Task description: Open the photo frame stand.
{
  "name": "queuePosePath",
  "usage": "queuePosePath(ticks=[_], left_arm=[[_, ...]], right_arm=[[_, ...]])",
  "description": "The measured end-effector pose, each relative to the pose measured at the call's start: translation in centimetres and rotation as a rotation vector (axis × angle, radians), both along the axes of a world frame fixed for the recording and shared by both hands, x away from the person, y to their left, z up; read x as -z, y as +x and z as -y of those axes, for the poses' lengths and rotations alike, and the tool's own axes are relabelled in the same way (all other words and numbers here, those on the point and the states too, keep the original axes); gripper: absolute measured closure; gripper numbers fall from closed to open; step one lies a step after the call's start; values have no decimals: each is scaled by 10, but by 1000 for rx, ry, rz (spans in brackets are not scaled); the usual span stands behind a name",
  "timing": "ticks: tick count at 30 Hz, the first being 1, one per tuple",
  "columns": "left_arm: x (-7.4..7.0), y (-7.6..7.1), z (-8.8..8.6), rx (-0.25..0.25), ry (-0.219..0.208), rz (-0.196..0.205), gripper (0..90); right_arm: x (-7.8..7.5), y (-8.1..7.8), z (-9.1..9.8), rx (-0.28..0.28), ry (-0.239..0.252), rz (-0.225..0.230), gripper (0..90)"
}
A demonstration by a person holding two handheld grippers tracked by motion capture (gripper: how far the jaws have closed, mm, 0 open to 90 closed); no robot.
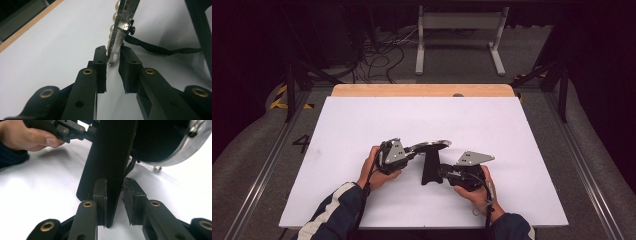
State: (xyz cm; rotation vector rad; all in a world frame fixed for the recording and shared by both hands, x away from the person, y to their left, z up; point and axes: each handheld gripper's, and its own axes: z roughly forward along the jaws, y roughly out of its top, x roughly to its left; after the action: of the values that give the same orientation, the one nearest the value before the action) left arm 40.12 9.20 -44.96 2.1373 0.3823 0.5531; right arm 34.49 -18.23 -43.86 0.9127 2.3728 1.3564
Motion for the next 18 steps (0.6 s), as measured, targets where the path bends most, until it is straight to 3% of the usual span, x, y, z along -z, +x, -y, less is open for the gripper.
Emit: queuePosePath(ticks=[1, 4, 5, 7, 11, 18], left_arm=[[-1, -1, 0, 4, -1, 1, 755], [-1, -1, 0, 6, -5, 4, 742], [-1, -1, 1, 8, -7, 1, 733], [-1, -1, 1, 3, -2, -2, 723], [0, 0, 0, -4, 2, -18, 683], [-1, -2, 0, 10, 5, -17, 680]], right_arm=[[-4, -3, 2, 10, -5, 28, 739], [-8, -6, 2, 24, -14, 55, 752], [-12, -9, 3, 36, -17, 91, 795], [-16, -13, 4, 44, -10, 115, 857], [-23, -20, 5, 28, 61, 142, 900], [-21, -23, -13, 32, 28, 152, 900]])
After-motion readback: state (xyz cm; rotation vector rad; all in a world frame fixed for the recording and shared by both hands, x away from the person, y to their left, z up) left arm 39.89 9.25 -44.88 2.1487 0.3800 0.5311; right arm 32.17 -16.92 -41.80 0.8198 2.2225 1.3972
